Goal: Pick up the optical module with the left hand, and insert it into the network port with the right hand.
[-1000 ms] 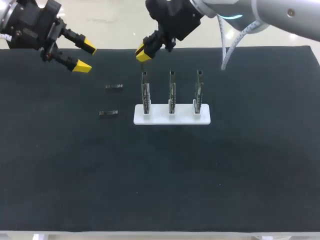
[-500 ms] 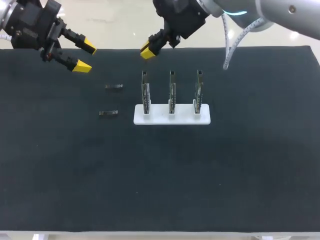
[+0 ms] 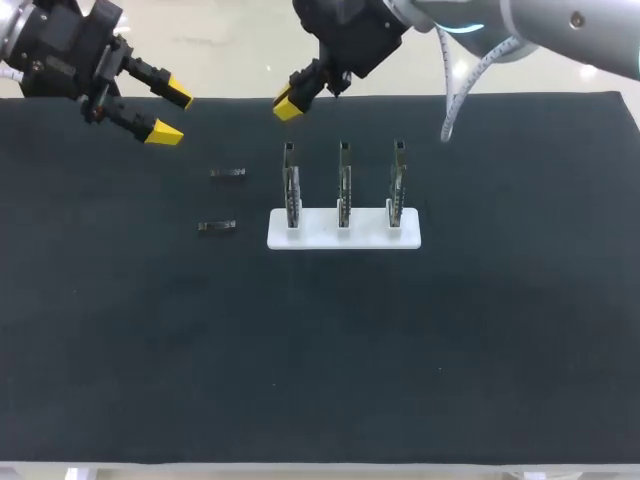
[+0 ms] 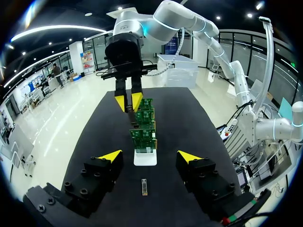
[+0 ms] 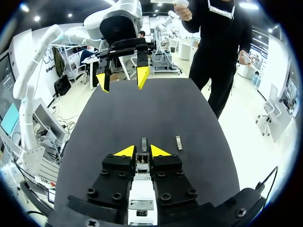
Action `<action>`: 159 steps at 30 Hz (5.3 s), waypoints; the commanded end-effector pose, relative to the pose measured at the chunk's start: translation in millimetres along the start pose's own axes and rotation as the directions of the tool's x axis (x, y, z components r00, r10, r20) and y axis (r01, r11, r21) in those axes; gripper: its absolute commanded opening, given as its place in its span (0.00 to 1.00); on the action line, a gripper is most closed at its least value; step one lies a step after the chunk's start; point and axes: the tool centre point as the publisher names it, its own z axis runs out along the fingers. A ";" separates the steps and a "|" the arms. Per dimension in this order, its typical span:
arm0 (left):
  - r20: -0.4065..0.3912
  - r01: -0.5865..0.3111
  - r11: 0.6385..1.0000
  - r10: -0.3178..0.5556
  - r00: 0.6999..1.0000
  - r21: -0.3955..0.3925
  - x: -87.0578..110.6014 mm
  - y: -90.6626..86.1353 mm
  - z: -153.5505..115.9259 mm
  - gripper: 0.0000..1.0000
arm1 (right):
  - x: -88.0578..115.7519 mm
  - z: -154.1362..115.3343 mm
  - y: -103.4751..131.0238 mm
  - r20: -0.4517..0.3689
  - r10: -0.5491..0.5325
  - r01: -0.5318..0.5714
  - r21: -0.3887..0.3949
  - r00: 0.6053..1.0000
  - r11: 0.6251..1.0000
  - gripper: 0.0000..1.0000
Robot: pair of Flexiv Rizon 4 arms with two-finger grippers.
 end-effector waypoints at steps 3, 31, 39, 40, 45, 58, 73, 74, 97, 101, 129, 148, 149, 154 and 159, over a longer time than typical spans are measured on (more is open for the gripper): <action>-0.003 0.000 1.000 0.000 1.000 0.001 -0.2 0.2 0.1 1.00 | 4.0 -0.7 4.9 0.001 -0.001 0.001 0.011 1.000 1.000 0.00; -0.003 0.000 1.000 0.000 1.000 0.001 -0.2 0.2 0.1 1.00 | 6.9 5.0 0.2 -0.002 -0.009 0.009 -0.001 1.000 1.000 0.00; -0.003 0.000 1.000 0.000 1.000 0.001 -0.2 0.2 0.1 1.00 | 8.1 6.2 1.9 -0.004 -0.011 0.011 -0.001 1.000 1.000 0.00; -0.003 0.000 1.000 0.000 1.000 0.001 -0.2 0.2 0.1 1.00 | 8.4 6.6 2.1 -0.005 -0.012 0.012 -0.001 1.000 1.000 0.00; -0.003 0.000 1.000 0.000 1.000 0.001 -0.2 0.2 0.1 1.00 | 10.1 6.7 1.4 -0.011 -0.014 0.014 0.000 1.000 1.000 0.00; -0.003 0.000 1.000 0.000 1.000 0.001 -0.2 0.2 0.1 1.00 | 12.4 11.4 -3.3 -0.008 -0.026 0.026 0.003 1.000 1.000 0.00; -0.003 0.000 1.000 0.000 1.000 0.001 -0.2 0.2 0.1 1.00 | -9.3 -4.9 -2.6 -0.043 0.008 -0.009 -0.013 0.999 1.000 1.00; -0.003 0.000 1.000 0.000 1.000 0.001 -0.2 0.2 0.1 1.00 | -10.1 -5.9 -1.8 -0.048 0.013 -0.014 -0.005 0.999 1.000 0.47; -0.003 0.000 1.000 0.000 1.000 0.001 -0.2 0.2 0.1 1.00 | 1.0 0.4 8.2 -0.059 -0.003 0.003 0.014 0.998 1.000 0.00; -0.003 0.000 1.000 0.000 1.000 0.001 -0.2 0.2 0.1 1.00 | 2.0 -0.9 9.1 -0.061 -0.003 0.004 0.012 0.998 1.000 0.00; -0.003 0.000 1.000 0.000 1.000 0.001 -0.2 0.2 0.1 1.00 | 12.4 9.0 4.9 -0.043 -0.004 0.005 0.012 0.999 1.000 0.00; -0.003 0.000 1.000 0.000 1.000 0.001 -0.2 0.2 0.1 1.00 | 28.4 22.2 4.0 -0.038 -0.030 0.032 0.035 0.999 0.999 0.00; -0.003 0.000 1.000 0.000 1.000 0.001 -0.2 0.2 0.1 1.00 | 28.7 22.5 3.9 -0.038 -0.030 0.032 0.035 0.999 0.999 0.00; -0.003 0.000 1.000 0.000 1.000 0.001 -0.2 0.2 0.1 1.00 | 31.8 24.6 4.4 -0.032 -0.033 0.034 0.038 0.999 0.999 0.00; -0.003 0.000 1.000 0.000 1.000 0.001 -0.2 0.2 0.1 1.00 | 34.4 27.4 3.9 -0.029 -0.036 0.037 0.042 0.999 0.998 0.00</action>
